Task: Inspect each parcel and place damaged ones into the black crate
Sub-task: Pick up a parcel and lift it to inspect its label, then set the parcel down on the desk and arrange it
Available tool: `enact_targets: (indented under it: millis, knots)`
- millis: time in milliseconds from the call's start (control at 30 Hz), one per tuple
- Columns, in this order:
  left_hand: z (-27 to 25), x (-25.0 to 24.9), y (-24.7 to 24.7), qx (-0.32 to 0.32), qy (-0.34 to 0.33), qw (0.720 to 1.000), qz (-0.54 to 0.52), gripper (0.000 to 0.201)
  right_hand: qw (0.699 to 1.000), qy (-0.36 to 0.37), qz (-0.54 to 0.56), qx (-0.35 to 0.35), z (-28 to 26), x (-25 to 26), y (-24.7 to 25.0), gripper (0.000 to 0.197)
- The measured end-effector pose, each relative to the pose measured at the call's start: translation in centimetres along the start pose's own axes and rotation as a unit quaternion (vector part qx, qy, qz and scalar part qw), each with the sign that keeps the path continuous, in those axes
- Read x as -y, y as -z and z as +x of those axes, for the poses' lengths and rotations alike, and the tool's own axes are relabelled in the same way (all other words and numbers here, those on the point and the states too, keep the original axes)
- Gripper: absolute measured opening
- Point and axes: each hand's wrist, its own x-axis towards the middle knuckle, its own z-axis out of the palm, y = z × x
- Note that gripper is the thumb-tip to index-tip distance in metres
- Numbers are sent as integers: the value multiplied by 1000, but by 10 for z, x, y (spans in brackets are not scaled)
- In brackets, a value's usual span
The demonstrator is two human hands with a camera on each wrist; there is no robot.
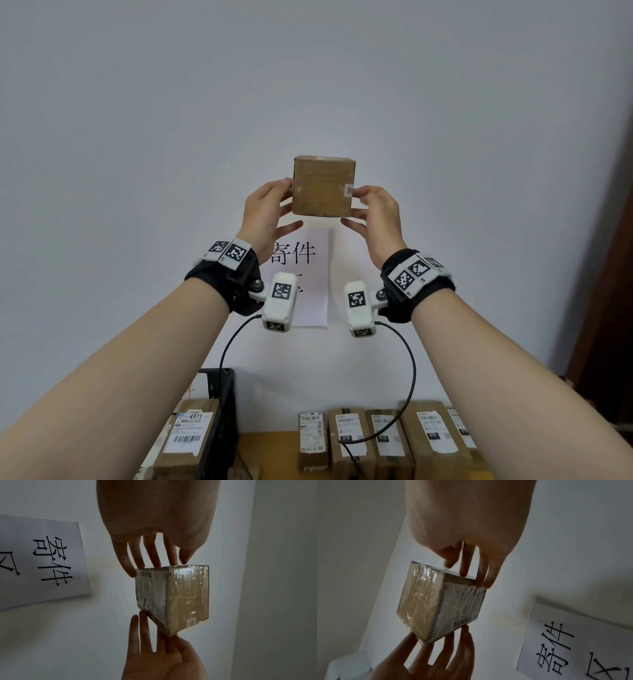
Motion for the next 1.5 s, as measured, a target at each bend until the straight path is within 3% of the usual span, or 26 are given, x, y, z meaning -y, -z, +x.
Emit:
enact_targets:
  millis: [33, 100, 233, 333, 500, 700, 833, 967, 1033, 1133, 1300, 1400, 1500]
  knots:
    - [0, 0, -1, -4, 3, 1000, 3, 22, 1000, -10, 12, 6, 1, 0, 0, 17]
    - [-2, 0, -2, -6, 16, 1000, 24, 34, 999, -27, 7, 23, 3, -4, 1, 31]
    - [-5, 15, 1, 31, 60, 993, 101, 50, 998, 19, -45, 29, 5, -27, 8, 28]
    - [-10, 48, 9, 64, 97, 982, 151, 64, 993, 33, -109, 25, -1, -54, 17, 10]
    - [-25, 133, 36, 76, 197, 961, 181, 71, 979, -29, -192, 56, -13, -122, 42, 24]
    - [-63, 249, 66, 60, 363, 918, 151, 35, 953, -170, -236, 85, -48, -228, 84, 24]
    - [-100, 333, 88, 38, 417, 893, 163, 44, 922, -285, -238, 113, -84, -303, 110, 20]
    - [-149, 406, 122, 25, 509, 843, 173, 52, 880, -376, -250, 144, -123, -380, 131, 12]
    - [-168, 437, 138, 6, 548, 822, 154, 47, 862, -403, -260, 163, -138, -414, 137, 12]
    - [-187, 475, 153, -47, 573, 804, 149, 38, 838, -455, -239, 183, -158, -459, 148, 13]
    - [-204, 523, 166, -103, 602, 779, 144, 27, 820, -480, -243, 196, -178, -513, 157, 17]
    - [-210, 549, 169, -116, 596, 780, 151, 36, 807, -493, -245, 213, -182, -528, 157, 25]
    - [-210, 562, 170, -105, 570, 789, 203, 30, 794, -450, -302, 274, -181, -533, 153, 28]
